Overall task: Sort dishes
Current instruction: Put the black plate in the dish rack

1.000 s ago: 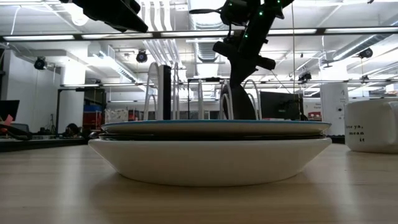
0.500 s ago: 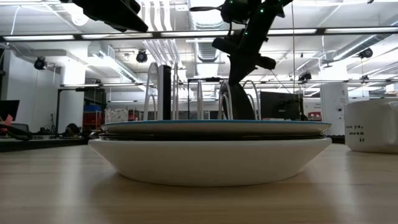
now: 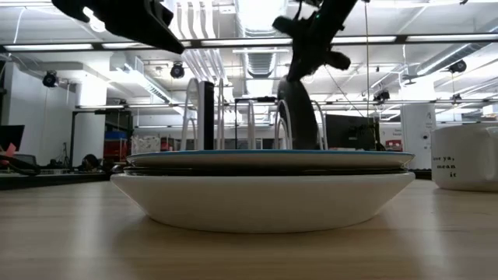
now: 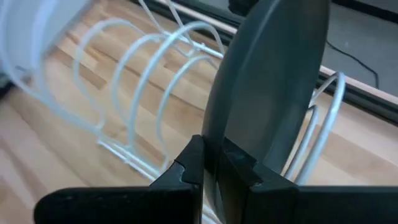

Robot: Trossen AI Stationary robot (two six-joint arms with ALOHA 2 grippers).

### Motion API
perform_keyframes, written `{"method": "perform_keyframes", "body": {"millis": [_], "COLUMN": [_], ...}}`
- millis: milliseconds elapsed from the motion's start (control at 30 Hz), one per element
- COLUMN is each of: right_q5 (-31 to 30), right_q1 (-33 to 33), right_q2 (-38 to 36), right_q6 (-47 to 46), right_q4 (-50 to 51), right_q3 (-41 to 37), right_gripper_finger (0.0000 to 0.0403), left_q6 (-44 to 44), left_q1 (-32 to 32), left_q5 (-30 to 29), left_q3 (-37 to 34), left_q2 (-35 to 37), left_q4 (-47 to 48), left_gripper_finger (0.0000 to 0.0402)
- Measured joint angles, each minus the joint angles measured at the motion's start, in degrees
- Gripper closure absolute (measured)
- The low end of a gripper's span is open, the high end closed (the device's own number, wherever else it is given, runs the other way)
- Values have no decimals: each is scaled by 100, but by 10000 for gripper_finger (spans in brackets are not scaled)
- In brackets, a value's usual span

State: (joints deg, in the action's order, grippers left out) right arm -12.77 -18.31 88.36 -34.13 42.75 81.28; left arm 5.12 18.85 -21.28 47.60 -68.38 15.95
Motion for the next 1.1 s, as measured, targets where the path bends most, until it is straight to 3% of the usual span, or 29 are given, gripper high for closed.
{"method": "perform_keyframes", "body": {"millis": [367, 1100], "right_q5": [-90, -333], "right_q1": [294, 545], "right_q2": [-543, -562], "right_q6": [-571, -1028], "right_q4": [-161, -1314], "right_q3": [-244, -1303], "right_gripper_finger": [385, 385], "left_q6": [-24, -116], "left_q1": [-158, -299], "left_q5": [-238, -584], "left_q3": [-164, -341], "left_q2": [1, 0], "left_q4": [-34, -90], "left_gripper_finger": [401, 401]}}
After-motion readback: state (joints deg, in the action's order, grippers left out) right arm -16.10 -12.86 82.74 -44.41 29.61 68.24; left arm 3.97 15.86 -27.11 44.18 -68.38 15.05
